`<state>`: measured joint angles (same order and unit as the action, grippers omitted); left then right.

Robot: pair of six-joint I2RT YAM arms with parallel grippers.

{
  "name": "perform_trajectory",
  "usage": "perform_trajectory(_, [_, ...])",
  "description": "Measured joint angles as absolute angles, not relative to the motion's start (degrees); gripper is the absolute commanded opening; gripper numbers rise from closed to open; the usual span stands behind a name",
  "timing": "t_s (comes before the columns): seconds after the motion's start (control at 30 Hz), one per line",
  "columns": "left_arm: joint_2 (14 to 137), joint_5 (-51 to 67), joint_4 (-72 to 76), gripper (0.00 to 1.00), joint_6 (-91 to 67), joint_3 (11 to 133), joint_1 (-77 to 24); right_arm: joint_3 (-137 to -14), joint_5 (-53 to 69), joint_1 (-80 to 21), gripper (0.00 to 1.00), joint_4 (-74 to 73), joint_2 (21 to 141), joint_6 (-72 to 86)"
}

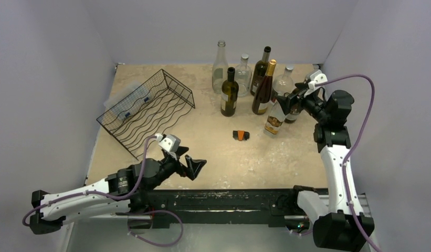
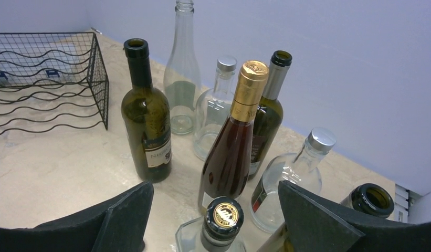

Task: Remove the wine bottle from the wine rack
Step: Place the wine bottle at the center of the board, then reset both arms

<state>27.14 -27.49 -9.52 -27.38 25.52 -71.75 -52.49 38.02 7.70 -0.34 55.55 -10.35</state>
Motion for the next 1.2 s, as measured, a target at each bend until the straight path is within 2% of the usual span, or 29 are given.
perform_trajectory(0.13, [26.85,-28.84,-13.08,1.0,-26.57,30.41,-71.18,-53.54,37.85,7.9,0.99,-4.16,52.47,-10.37])
perform_trajectory(0.23, [25.89,-27.38,-15.7,1.0,-25.89,34.44,-66.81,-55.46,36.6,7.9,0.99,-7.22,50.26,-9.67])
perform_trajectory(0.43, [26.37,-16.71,-20.73,1.0,-25.85,42.02,-48.36,-59.7,33.69,7.94,0.99,-12.97,47.27,-5.61])
perform_trajectory(0.63, [35.83,-1.5,-23.4,1.0,-25.47,49.21,-33.34,-60.45,25.28,7.94,0.99,-17.67,44.18,-1.5])
perform_trajectory(0.9, [43.13,19.22,-25.71,1.0,-28.51,51.13,-7.99,-61.12,18.81,7.94,0.99,-21.47,37.01,0.54])
perform_trajectory(1.2, [38.3,25.12,-30.72,1.0,-31.0,51.66,-4.62,-62.24,10.07,7.94,0.99,-26.24,36.18,4.89])
